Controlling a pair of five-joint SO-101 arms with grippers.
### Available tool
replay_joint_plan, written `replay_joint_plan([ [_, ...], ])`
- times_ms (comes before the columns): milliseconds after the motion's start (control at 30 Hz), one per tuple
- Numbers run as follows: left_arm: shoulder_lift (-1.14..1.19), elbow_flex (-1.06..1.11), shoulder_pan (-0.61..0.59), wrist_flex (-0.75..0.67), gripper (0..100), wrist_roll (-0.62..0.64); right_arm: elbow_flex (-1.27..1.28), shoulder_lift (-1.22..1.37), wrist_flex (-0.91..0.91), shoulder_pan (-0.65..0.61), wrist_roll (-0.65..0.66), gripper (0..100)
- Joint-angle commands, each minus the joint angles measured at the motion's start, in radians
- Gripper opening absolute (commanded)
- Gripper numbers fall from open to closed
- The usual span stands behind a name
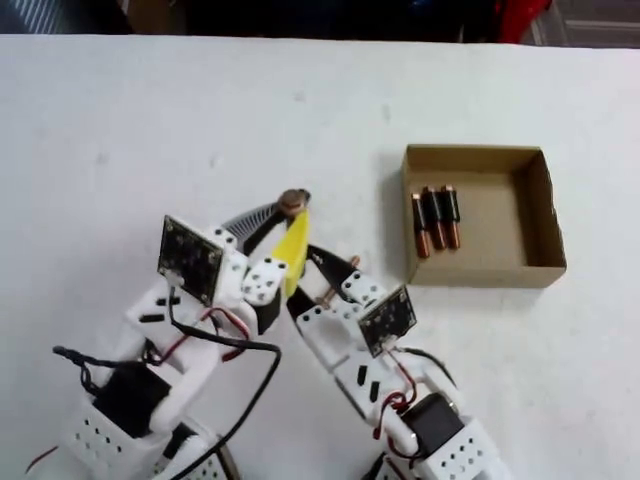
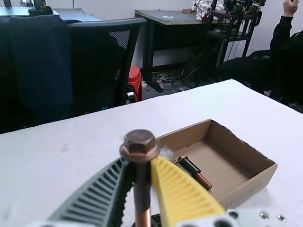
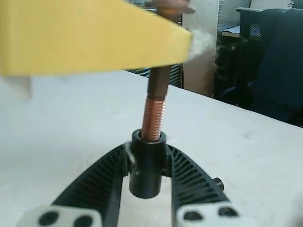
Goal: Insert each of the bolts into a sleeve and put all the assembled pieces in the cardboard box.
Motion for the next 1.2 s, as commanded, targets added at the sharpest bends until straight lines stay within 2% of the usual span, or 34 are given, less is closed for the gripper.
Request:
replay_joint_plan([
  [0, -0.035, 0.023, 0.007, -0.069, 2, 0.002, 0.009, -0.010, -0.004, -0.004, -0.002, 1.7],
  [300, -0.185, 0.160, 0.012, -0.063, 2, 0.008, 0.009, -0.010, -0.004, -0.004, -0.002, 1.7],
  [500, -0.331, 0.239, 0.004, 0.078, 2, 0.003, 0.009, -0.010, -0.005, -0.004, -0.002, 1.7],
  [833, -0.337, 0.267, -0.084, 0.143, 2, 0.003, 0.009, -0.010, -0.001, -0.002, -0.002, 1.7],
  [1167, -0.343, 0.336, -0.079, 0.137, 2, 0.002, 0.009, -0.010, -0.001, -0.002, -0.002, 1.7],
])
